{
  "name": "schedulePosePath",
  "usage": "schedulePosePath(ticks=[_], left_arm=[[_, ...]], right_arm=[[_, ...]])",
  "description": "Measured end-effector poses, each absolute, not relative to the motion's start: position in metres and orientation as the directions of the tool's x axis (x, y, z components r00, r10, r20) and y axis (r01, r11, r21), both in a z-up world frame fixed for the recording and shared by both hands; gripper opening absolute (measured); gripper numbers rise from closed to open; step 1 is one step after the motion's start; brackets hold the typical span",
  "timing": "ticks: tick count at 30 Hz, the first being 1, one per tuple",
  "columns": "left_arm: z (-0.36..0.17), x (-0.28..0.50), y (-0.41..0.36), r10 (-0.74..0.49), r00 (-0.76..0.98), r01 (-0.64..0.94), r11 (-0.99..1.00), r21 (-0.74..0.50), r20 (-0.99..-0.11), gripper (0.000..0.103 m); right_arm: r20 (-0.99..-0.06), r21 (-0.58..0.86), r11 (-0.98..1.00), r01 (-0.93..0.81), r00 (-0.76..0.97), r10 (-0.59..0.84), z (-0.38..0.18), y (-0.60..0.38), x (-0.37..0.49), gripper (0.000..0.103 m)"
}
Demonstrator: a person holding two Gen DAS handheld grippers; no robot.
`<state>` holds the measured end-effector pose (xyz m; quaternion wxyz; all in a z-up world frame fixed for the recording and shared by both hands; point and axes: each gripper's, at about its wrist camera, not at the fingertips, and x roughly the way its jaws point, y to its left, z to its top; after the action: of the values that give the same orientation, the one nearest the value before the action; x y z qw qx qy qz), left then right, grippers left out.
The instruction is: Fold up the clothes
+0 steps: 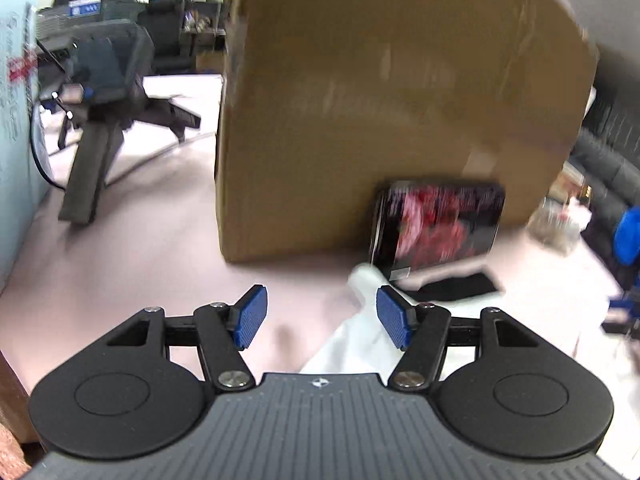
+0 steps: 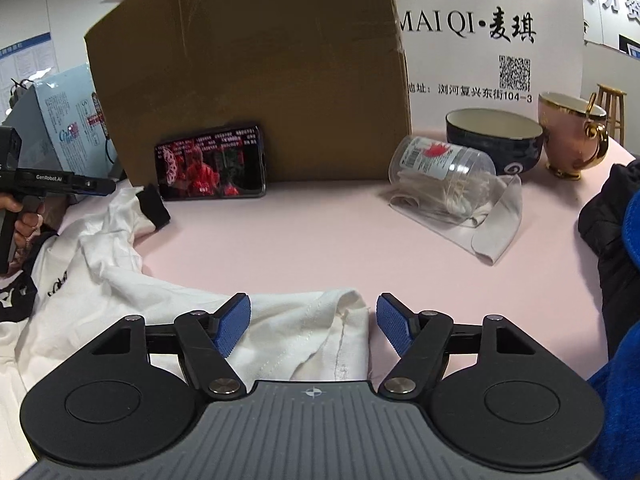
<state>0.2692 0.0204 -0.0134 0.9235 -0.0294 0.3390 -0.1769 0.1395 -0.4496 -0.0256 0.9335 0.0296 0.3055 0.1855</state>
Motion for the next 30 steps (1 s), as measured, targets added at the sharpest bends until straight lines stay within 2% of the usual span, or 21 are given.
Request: schedulePosePath(ticks=[2,6,9,10,13,14,16,17,19,20,21,26,30], left_arm=[[-0.019,0.269,0.014,-0.347,0.697,0.323,0.933,-0.157,-0.628,0.059],[-0.025,0.261,-0.010,-0.279,0.713,0.366,0.930,0.002,-0.643,0.061],[-0.027,0.261,-0.013,-0.267,0.718,0.365,0.931,0.021,-0.643,0.060],[-0.027,0.261,-0.013,-0.264,0.719,0.364,0.931,0.026,-0.643,0.059],[-0.026,0.258,-0.016,-0.293,0.711,0.392,0.920,0.015,-0.640,0.038],[-0.026,0.257,-0.016,-0.312,0.704,0.406,0.914,0.000,-0.638,0.029],[-0.026,0.259,-0.012,-0.340,0.696,0.416,0.909,-0.030,-0.632,0.019],[-0.027,0.259,-0.011,-0.364,0.688,0.427,0.902,-0.055,-0.628,0.005],[-0.028,0.261,-0.009,-0.402,0.675,0.441,0.892,-0.098,-0.619,0.005],[-0.028,0.261,-0.007,-0.419,0.675,0.452,0.885,-0.109,-0.607,0.005],[-0.026,0.261,-0.003,-0.443,0.677,0.457,0.879,-0.136,-0.588,0.005],[-0.005,0.242,0.022,-0.544,0.709,0.496,0.837,-0.232,-0.448,0.005],[0.019,0.185,0.033,-0.585,0.743,0.559,0.809,-0.179,-0.326,0.005]], right_arm=[[-0.560,0.166,0.931,-0.326,0.746,0.361,-0.026,-0.449,0.139,0.069],[-0.566,0.149,0.934,-0.325,0.747,0.350,-0.027,-0.448,0.139,0.069],[-0.568,0.137,0.935,-0.326,0.747,0.344,-0.027,-0.445,0.139,0.069],[-0.568,0.136,0.935,-0.326,0.748,0.343,-0.027,-0.445,0.139,0.069],[-0.568,0.135,0.934,-0.332,0.746,0.347,-0.028,-0.445,0.140,0.069],[-0.567,0.137,0.932,-0.335,0.745,0.351,-0.028,-0.445,0.140,0.065],[-0.562,0.143,0.929,-0.342,0.744,0.360,-0.028,-0.445,0.140,0.056],[-0.561,0.144,0.928,-0.344,0.744,0.363,-0.028,-0.445,0.140,0.047],[-0.560,0.147,0.926,-0.348,0.742,0.368,-0.028,-0.445,0.139,0.033],[-0.558,0.149,0.924,-0.351,0.742,0.372,-0.028,-0.445,0.139,0.021],[-0.557,0.150,0.924,-0.353,0.742,0.373,-0.028,-0.445,0.139,0.012],[-0.508,0.149,0.919,-0.366,0.769,0.389,-0.019,-0.445,0.130,0.009],[-0.440,0.187,0.900,-0.394,0.785,0.436,-0.003,-0.449,0.113,0.009]])
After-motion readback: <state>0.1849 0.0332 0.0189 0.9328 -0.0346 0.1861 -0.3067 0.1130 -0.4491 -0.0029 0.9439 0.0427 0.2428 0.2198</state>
